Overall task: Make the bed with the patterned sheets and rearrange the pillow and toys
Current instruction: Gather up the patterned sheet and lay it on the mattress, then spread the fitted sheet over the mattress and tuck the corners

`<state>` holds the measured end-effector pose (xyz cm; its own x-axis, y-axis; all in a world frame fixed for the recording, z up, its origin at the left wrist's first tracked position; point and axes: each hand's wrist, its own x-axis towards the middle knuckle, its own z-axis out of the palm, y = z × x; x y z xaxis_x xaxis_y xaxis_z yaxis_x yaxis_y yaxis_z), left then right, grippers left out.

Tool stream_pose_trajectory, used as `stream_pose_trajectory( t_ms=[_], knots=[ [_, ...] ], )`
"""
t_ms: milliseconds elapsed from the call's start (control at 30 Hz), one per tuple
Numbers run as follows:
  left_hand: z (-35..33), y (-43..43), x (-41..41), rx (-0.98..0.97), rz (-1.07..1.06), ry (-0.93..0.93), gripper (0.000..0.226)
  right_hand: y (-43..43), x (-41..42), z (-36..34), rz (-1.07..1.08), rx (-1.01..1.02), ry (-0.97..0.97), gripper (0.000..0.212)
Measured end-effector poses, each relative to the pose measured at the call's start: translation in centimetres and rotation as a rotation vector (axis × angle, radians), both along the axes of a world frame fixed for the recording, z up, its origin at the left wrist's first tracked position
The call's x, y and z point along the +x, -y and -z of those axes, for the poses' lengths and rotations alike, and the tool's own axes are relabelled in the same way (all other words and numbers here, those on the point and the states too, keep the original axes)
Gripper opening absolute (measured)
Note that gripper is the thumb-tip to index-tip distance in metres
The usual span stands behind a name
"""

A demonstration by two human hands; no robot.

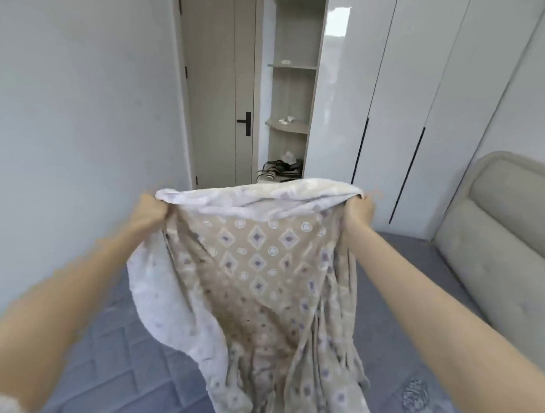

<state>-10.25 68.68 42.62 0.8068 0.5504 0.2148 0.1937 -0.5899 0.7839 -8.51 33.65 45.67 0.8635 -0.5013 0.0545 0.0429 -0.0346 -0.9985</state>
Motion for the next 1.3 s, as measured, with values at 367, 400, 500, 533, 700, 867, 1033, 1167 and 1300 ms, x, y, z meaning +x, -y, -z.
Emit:
stream_pose_trajectory(
  t_ms=[367,400,500,533,700,867,1033,1167,1300],
  knots=[
    [-2.4,-10.2,-7.6,0.528,0.179,-0.059,0.035,-15.2,-4.7,3.6,-0.538,-0.841,-0.201,0.011],
    [-2.4,-12.0,-8.5,0.604,0.192,-0.051,0.044,-16.6,-5.2,3.6,-0.521,-0.819,-0.184,0.014],
    [-2.4,-17.5,-11.1,0.511,0.166,-0.018,0.035,-21.1,-6.5,4.0,-0.520,-0.740,-0.163,0.027],
    [-2.3,-19.2,-11.9,0.443,0.141,0.000,0.038,-22.8,-7.0,4.2,-0.531,-0.721,-0.174,0.027],
    [-0.7,-26.8,-15.9,0.740,0.172,-0.098,0.036,-31.7,-9.5,5.3,-0.554,-0.726,-0.245,0.028],
    [0.8,-33.0,-18.3,0.847,0.237,-0.175,0.051,-40.2,-11.6,6.5,-0.454,-0.970,-0.220,0.029],
    [2.8,-39.0,-18.9,0.766,0.285,-0.212,0.044,-47.2,-11.2,7.2,-0.471,-0.947,-0.226,0.038],
    [5.1,-44.6,-17.9,0.652,0.257,-0.311,0.047,-52.9,-8.8,8.7,-0.494,-0.776,-0.287,0.034],
    [7.8,-50.1,-16.4,0.578,0.245,-0.388,0.049,-59.5,-5.3,10.4,-0.475,-0.659,-0.317,0.040]
  ],
)
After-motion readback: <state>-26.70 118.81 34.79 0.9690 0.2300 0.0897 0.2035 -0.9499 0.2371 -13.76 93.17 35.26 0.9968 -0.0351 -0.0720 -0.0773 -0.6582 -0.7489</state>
